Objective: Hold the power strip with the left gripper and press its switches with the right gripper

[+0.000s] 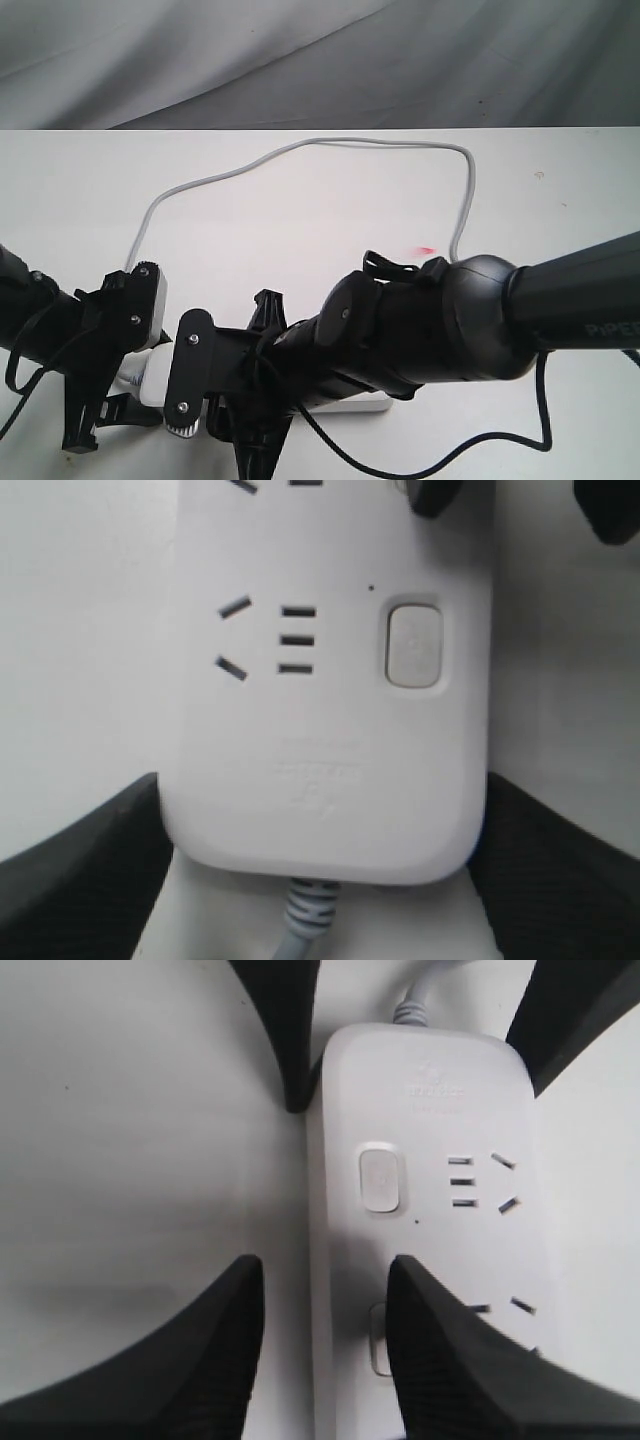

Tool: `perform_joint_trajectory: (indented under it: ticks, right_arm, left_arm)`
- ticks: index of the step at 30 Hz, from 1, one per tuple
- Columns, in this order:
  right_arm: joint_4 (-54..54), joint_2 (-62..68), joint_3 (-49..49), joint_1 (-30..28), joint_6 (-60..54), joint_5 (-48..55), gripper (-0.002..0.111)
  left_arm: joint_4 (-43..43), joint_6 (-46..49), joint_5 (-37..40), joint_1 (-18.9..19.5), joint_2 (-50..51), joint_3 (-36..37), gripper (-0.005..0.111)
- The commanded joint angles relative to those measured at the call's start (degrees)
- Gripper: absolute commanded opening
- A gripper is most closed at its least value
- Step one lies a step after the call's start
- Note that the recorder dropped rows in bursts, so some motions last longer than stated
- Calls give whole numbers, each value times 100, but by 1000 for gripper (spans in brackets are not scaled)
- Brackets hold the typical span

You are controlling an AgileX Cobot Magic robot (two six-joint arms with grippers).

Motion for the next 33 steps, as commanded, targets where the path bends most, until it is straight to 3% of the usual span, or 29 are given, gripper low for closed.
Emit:
perform_joint_trajectory:
  ticks: [1, 33]
  right_arm:
    - [-12, 68, -6, -31, 5, 52, 37]
    - [124, 181, 390, -76, -58, -3, 37]
  left_arm:
    - [103, 43, -186, 12, 19, -10, 54]
    - [103, 43, -186, 12, 19, -10, 54]
